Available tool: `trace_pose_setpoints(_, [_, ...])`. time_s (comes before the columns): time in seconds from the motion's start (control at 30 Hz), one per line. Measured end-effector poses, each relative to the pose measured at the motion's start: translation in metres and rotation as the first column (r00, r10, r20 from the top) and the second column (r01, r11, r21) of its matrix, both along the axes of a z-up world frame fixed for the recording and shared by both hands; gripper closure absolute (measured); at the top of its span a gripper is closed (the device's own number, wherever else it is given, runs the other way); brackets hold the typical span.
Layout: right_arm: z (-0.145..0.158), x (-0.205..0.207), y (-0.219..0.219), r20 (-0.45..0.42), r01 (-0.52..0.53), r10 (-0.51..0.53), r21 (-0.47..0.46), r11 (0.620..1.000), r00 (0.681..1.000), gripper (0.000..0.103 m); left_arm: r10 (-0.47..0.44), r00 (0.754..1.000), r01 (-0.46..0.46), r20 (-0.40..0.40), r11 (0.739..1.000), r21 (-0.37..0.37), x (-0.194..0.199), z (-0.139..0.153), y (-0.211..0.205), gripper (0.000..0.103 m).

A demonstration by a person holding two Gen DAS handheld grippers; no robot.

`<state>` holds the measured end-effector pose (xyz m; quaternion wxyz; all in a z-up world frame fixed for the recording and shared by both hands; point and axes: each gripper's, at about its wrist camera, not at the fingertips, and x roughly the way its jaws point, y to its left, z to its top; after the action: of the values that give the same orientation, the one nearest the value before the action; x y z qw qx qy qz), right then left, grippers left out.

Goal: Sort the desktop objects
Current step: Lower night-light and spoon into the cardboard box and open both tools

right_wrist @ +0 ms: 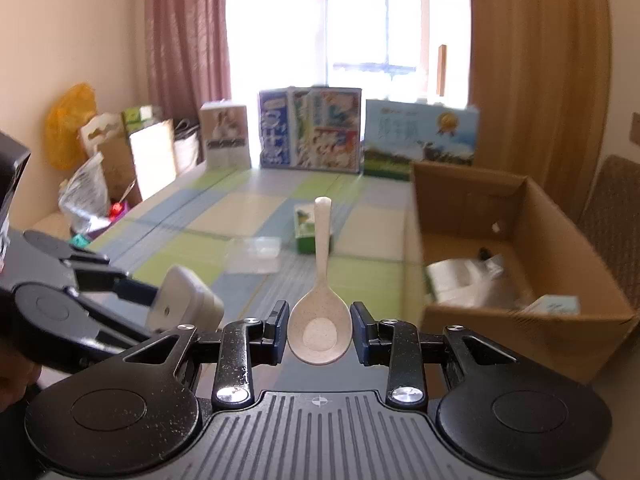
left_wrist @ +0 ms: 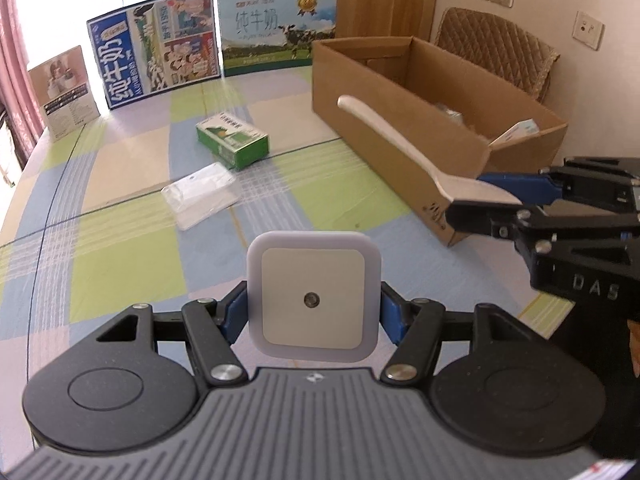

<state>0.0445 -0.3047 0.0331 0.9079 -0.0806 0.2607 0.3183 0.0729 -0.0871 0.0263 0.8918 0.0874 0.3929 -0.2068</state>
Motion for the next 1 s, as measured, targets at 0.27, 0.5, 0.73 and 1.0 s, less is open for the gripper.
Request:
trace_pose_setpoints(0.27, [0.023,0.022,-0.034,0.052,0.077,-0.079,0.028,0.997,0.996,0.073,-0.055,0.998,0.055,0.033,0.998,-0.022,0.004,0.021,-0.034,0.042])
trace_pose_setpoints(0.5, [0.036,0.044,-0.068,0.089,0.151,-0.153,0.027,0.988,0.984,0.073,-0.091,0.993,0.096,0.074,0.993,-0.067,0.019,0.045,-0.069,0.042])
trace_pose_setpoints(0.73, [0.038,0.072,-0.095,0.095,0.213,-0.214,0.029,0.977,0.972,0.073,-0.147,0.982,0.158,0.116,0.984,-0.086,0.039,0.066,-0.111,0.042])
trace_pose_setpoints(1.0, [0.031,0.105,-0.112,0.083,0.227,-0.227,0.005,0.974,0.97,0.073,-0.17,0.977,0.185,0.128,0.976,-0.113,0.074,0.075,-0.151,0.042])
